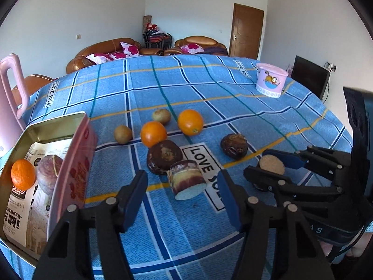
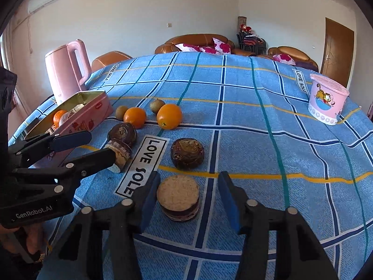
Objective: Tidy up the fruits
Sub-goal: 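Grasp a brown-topped cylinder with the left gripper while the right gripper grasps a round biscuit stack, then lift the cylinder and biscuit stack and carry both toward the tin box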
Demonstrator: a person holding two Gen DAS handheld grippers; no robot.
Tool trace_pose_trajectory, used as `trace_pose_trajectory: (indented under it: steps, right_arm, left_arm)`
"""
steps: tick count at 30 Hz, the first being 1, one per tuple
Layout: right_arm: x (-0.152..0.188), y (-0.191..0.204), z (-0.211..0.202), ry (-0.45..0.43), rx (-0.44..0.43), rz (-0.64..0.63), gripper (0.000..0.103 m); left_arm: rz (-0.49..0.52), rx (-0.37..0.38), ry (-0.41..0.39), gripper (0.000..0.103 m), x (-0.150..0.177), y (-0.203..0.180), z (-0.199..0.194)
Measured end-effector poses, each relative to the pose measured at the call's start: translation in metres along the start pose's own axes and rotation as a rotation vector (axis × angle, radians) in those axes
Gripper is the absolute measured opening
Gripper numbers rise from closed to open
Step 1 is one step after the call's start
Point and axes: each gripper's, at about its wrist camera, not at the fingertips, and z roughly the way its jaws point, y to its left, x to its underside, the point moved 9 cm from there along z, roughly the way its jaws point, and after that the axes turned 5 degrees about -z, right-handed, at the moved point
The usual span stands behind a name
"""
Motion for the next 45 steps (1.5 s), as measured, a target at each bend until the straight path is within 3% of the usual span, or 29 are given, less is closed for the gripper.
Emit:
trace_pose_trajectory:
  steps: [5,25,45]
  right_arm:
    - [0.001,0.005,0.002,0.011,-0.011,-0.017,0.037]
    - [-0.006,0.003,-0.013,-0.09,-0.02,-0.001,0.035]
    - [-0.014,0.0,-0.033,-0.231,-0.041,0.02,0.035]
  left_arm:
    - [-0.007,0.023,0.036,0.038,0.004,-0.001,0.007]
    - [0.005,0.009,-0.071,0.038,-0.002,0.0,-0.011]
    - [-0.009,-0.01,-0.253,0.038,-0.01,0.005,-0.043]
